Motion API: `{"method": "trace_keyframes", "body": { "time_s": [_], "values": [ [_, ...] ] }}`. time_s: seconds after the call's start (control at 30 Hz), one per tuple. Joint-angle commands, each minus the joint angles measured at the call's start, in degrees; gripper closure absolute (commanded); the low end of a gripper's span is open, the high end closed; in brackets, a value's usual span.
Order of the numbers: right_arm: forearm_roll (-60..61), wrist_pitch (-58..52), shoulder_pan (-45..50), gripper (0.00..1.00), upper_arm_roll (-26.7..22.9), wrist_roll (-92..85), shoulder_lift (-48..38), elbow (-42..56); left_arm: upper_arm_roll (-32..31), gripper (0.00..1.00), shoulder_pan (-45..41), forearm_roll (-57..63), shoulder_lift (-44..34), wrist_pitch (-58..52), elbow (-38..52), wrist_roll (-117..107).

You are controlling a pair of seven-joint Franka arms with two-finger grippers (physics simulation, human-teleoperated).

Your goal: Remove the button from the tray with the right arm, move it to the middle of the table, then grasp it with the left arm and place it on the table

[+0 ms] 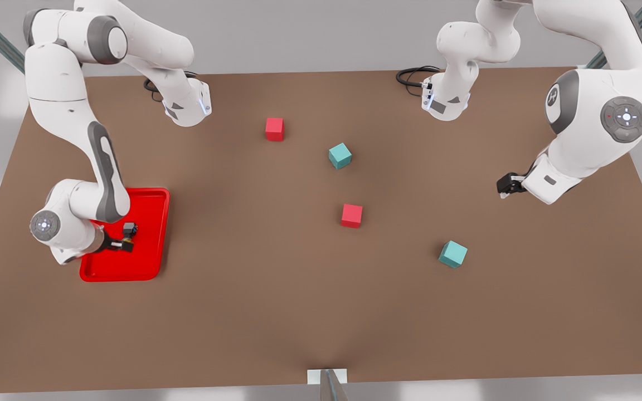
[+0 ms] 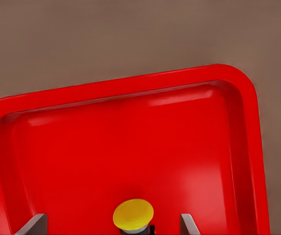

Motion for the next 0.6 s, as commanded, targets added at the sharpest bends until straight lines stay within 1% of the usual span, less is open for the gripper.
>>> {"method": "trace_keyframes", "body": {
  "time_s": [0.0,0.1,0.17,0.23,0.27,0.4,0.57],
  "values": [
    [1.61,8.12,-0.55,0.00,0.07,-15.82,-0.01,0.18,0.02,0.00,0.12,0.05,0.13,-0.22,0.02,-0.18],
    [5.65,8.03,-1.34,0.00,0.78,-21.09,-0.18,-0.44,0.02,0.00,0.03,0.05,0.66,-0.22,0.02,-0.18],
    [6.45,8.03,-1.60,0.00,1.91,-21.98,-0.80,-3.60,0.02,0.00,0.03,0.05,0.74,-0.22,0.02,-0.18],
    [6.45,8.12,-7.05,0.00,7.28,-22.42,-1.50,-6.50,0.02,0.00,0.03,0.05,0.92,-0.39,-0.06,-0.27],
    [6.45,8.12,-8.19,0.00,8.69,-22.50,-1.50,-7.64,0.02,0.00,0.03,0.05,1.01,-0.39,-0.06,-0.27],
    [6.71,10.14,-9.95,0.00,8.86,-22.59,-8.09,-16.34,0.02,0.00,0.03,0.05,1.09,-0.39,-0.06,-0.27],
    [6.71,10.23,-10.83,0.00,8.86,-22.59,-10.29,-19.51,0.02,0.00,0.03,0.05,1.09,-0.74,-0.06,-0.27]
  ]
}}
